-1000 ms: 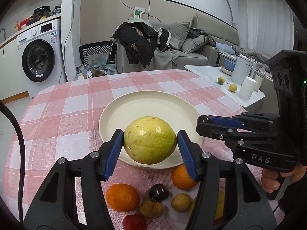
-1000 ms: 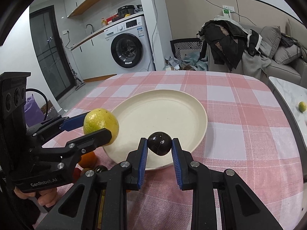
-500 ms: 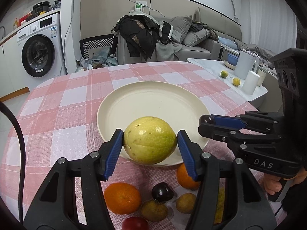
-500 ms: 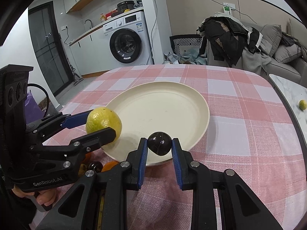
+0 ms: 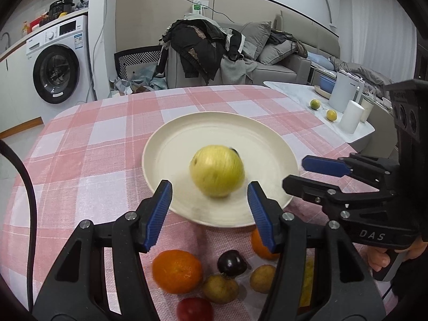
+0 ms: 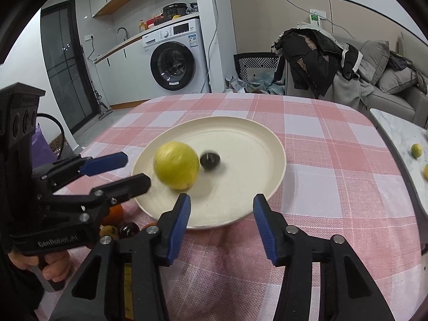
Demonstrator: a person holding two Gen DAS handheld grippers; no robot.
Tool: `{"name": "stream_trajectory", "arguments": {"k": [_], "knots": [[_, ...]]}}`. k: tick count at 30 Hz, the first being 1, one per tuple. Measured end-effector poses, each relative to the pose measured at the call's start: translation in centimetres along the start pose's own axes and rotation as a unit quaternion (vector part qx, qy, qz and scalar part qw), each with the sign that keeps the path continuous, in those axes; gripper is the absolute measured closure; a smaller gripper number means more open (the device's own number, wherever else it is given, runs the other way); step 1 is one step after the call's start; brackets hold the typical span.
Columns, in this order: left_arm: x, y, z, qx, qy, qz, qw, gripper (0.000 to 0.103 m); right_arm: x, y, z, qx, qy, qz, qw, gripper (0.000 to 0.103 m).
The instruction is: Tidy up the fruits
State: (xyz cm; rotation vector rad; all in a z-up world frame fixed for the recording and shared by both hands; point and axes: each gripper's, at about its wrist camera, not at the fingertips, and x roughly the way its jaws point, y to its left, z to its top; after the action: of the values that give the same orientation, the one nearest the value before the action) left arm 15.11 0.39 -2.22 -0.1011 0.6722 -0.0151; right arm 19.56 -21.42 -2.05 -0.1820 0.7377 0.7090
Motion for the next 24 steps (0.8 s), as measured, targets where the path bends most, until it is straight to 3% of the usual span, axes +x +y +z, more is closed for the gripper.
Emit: {"name": "stream_trajectory", "arguments": {"k": [3,4,5,9,10,13,24], "knots": [[-1.0,0.7,-0.1,-0.001,-0.007,0.01,0.9999,0.034,-0.6,0.3,-0.2,-0.014,-0.006,-0.012,1.0,0.029],[-1.5,0.8,-0.1,-0.003,-0.013,0.014,0.9998,0.026,-0.9,0.4,-0.2,-0.017,-0.009,-0.014,1.0,0.023],[-2.2,1.1,-0.1,-0.004,-0.022,0.017,0.9996,0.019,-1.3,0.5,-0.3,-0.018,-0.014,-0.014,1.0,0.021],[-5.1,1.4,-0.4,0.001,-0.042,0.021,0.9989,0.012,-2.9,0.8,-0.4,-0.022,-0.029,-0.008,0.999,0.004],[-5.8,1.4,-0.6,0.005,-0.047,0.023,0.9986,0.004,-3.2,0.9,-0.4,-0.024,-0.031,-0.006,0.999,0.002],[-7.8,1.0,-1.2,0.023,-0.064,0.031,0.9972,0.0,-4.1,1.2,-0.6,-0.027,-0.03,0.006,0.999,0.001],[-12.0,0.7,-4.3,0.022,-0.042,0.024,0.9986,0.0,-6.5,2.4,-1.3,-0.03,-0.014,0.008,0.999,0.0]]}}
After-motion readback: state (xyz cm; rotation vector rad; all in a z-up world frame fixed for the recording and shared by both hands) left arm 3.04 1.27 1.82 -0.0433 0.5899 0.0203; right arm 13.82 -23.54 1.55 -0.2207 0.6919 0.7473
